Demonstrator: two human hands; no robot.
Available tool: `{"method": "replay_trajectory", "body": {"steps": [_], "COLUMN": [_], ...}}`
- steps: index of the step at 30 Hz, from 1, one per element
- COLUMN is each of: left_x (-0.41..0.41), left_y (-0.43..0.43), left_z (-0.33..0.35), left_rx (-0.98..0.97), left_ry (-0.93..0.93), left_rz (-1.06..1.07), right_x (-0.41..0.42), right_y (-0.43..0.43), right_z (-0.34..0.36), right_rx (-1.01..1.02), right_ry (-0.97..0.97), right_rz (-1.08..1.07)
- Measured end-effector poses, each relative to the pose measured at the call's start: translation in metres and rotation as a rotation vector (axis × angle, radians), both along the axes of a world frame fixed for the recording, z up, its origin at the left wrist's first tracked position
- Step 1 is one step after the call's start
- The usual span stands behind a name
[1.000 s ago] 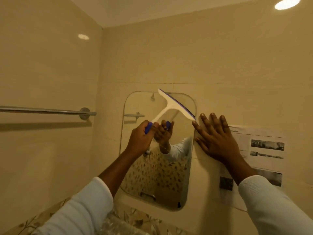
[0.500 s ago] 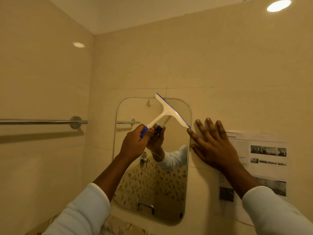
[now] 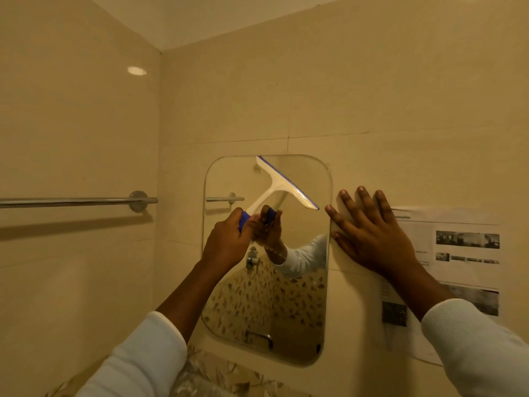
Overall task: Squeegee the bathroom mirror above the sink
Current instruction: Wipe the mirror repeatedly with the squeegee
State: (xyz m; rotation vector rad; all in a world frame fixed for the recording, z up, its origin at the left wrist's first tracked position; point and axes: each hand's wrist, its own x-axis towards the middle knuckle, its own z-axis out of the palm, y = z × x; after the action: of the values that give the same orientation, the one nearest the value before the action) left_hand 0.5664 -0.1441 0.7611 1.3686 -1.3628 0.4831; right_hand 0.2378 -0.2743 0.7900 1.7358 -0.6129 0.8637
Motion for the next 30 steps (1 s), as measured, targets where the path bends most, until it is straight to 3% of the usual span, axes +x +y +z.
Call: {"method": "replay_trajectory", "body": {"steps": [12,30], "left_x": [0.024,0.091], "left_y": [0.01,0.054], "left_z": [-0.04,-0.163], "left_rx": [0.042,0.239], "left_ry": [0.003,0.057], "left_rz": [0.022,0.128], "right_x": [0.001,0.001], "right_y": [-0.001,-0.002], "right_z": [0.0,-0.001], "right_rx": [0.005,-0.01], "right_ry": [-0.003,-0.008], "right_rz": [0.003,0.013]}}
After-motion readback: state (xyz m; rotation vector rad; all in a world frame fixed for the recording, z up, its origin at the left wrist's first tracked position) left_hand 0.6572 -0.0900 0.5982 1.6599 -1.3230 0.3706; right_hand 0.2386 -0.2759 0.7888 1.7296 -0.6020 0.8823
